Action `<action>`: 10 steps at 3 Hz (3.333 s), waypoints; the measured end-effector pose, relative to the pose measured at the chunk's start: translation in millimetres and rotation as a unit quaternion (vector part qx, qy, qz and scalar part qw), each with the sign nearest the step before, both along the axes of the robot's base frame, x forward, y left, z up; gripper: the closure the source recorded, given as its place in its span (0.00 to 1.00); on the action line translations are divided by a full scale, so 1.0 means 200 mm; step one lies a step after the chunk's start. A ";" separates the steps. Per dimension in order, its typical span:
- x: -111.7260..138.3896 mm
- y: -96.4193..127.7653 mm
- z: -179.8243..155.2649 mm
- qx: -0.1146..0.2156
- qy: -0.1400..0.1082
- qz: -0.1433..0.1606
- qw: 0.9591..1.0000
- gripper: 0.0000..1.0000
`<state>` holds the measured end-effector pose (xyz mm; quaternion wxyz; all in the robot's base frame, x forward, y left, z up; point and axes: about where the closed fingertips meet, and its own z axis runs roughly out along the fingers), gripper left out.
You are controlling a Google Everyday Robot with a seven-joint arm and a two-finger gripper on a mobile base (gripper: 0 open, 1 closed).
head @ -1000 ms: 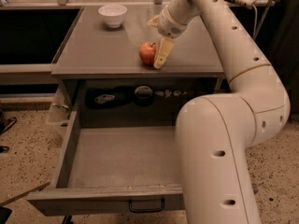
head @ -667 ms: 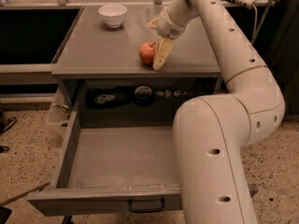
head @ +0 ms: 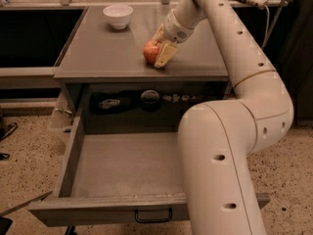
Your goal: Place apple into top drawer
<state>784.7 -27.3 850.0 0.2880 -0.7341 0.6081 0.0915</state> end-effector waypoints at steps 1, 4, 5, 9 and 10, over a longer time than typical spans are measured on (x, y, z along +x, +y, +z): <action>0.00 0.00 0.00 0.000 0.000 0.000 1.000 0.63; -0.17 -0.15 0.57 0.080 -0.102 -0.093 0.987 1.00; -0.45 -0.24 0.98 0.146 -0.151 -0.152 0.966 1.00; -0.82 -0.18 0.87 0.222 -0.147 -0.207 0.941 1.00; -0.94 -0.33 0.56 0.208 -0.113 -0.262 0.936 1.00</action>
Offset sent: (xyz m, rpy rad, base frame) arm -0.0209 0.0033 0.0025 0.0001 -0.0262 -0.0371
